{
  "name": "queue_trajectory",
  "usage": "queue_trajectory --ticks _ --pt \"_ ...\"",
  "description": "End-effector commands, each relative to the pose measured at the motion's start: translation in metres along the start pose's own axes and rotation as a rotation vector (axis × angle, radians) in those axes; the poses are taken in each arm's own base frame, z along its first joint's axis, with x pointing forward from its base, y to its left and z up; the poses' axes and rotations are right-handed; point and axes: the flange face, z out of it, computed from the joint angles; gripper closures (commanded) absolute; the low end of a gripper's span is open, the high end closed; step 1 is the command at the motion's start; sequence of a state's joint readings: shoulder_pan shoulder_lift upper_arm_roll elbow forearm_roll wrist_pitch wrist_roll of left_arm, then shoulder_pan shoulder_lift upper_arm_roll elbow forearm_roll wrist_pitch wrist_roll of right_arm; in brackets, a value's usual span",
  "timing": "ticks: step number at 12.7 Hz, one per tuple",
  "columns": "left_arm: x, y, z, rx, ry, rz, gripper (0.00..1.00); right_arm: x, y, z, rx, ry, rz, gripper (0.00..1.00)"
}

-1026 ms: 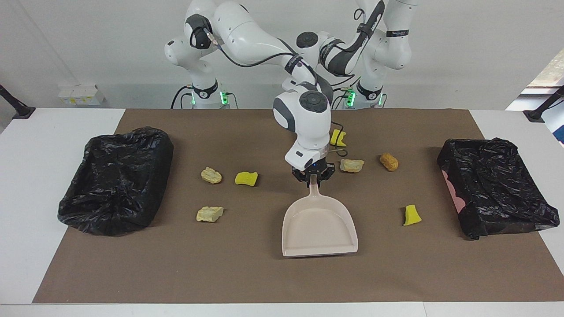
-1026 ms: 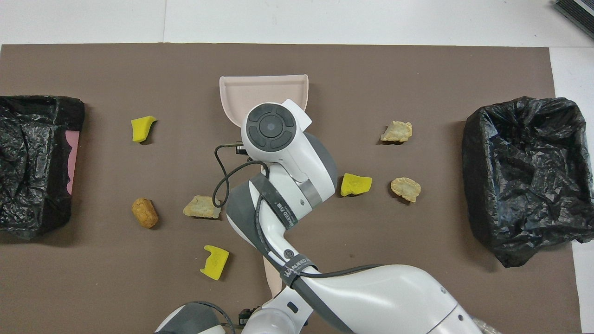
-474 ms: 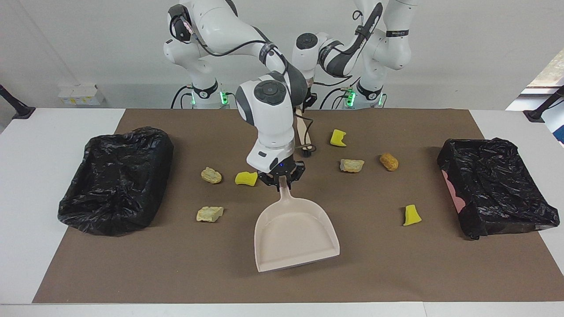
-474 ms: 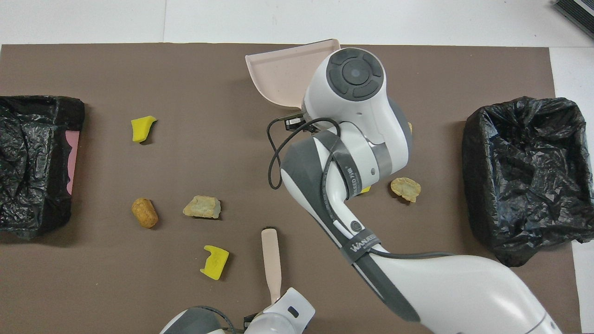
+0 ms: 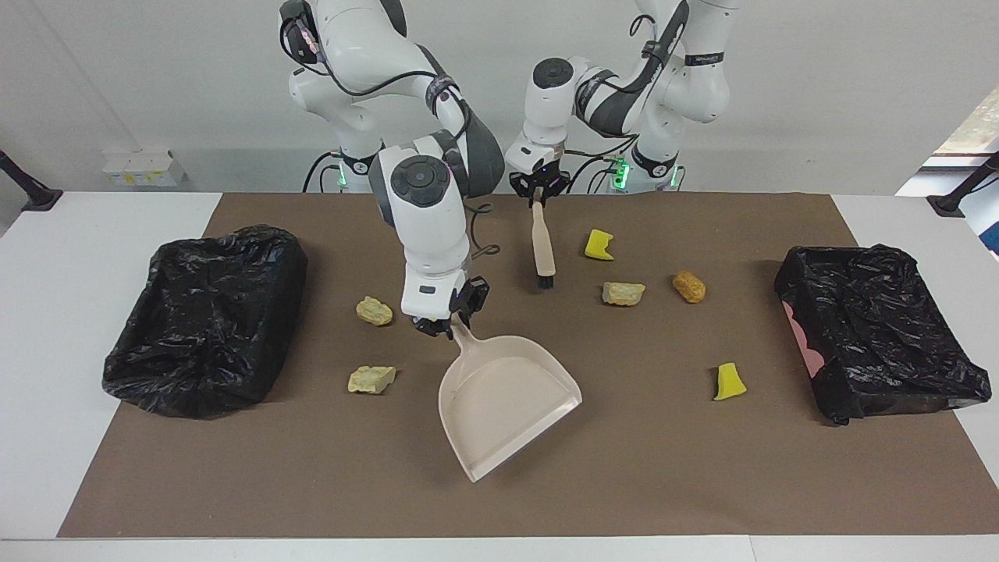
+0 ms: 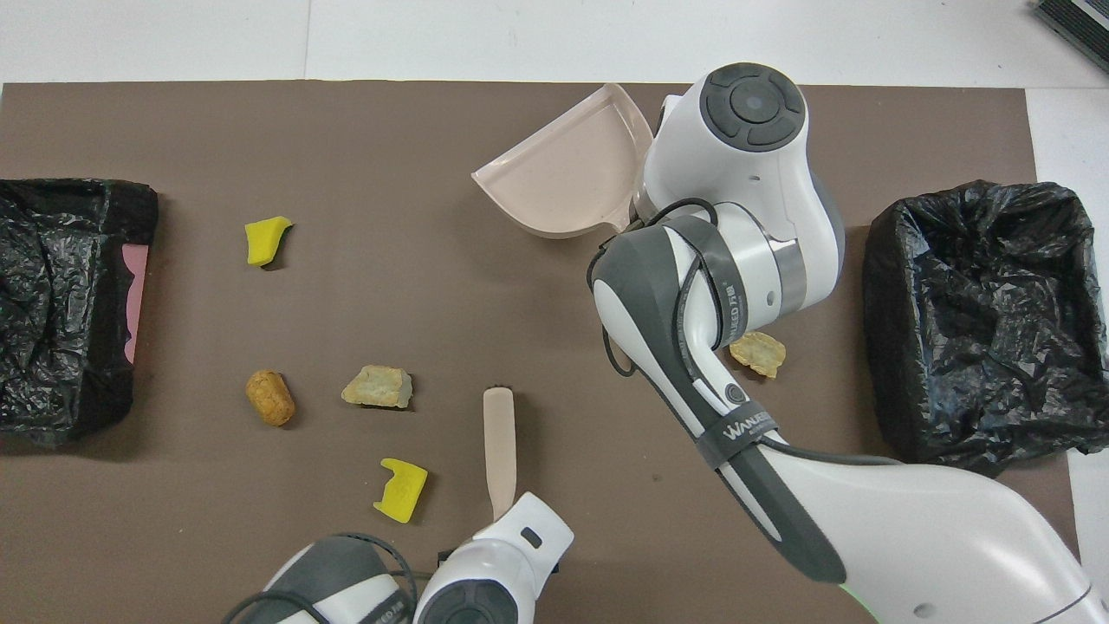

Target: Sweep and dump trash in bin

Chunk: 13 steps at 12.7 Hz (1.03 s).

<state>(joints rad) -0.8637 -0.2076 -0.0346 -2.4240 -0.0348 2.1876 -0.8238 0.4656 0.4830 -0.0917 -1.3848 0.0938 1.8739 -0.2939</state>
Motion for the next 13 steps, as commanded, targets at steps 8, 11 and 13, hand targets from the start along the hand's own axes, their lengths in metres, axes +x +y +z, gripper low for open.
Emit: queue_trajectory --ticks 8,11,13 --pt "0.183 -0.220 -0.059 0.056 0.013 0.002 1.00 -0.064 -0.086 0.013 -0.043 -0.170 -0.723 1.00" --pt "0.236 -0.293 -0.052 0.055 0.043 0.058 1.00 -0.086 -0.099 0.022 -0.069 -0.238 -0.921 1.00" --pt "0.265 -0.339 -0.025 0.092 0.063 0.094 1.00 -0.105 -0.103 0.030 -0.044 -0.268 -0.974 1.00"
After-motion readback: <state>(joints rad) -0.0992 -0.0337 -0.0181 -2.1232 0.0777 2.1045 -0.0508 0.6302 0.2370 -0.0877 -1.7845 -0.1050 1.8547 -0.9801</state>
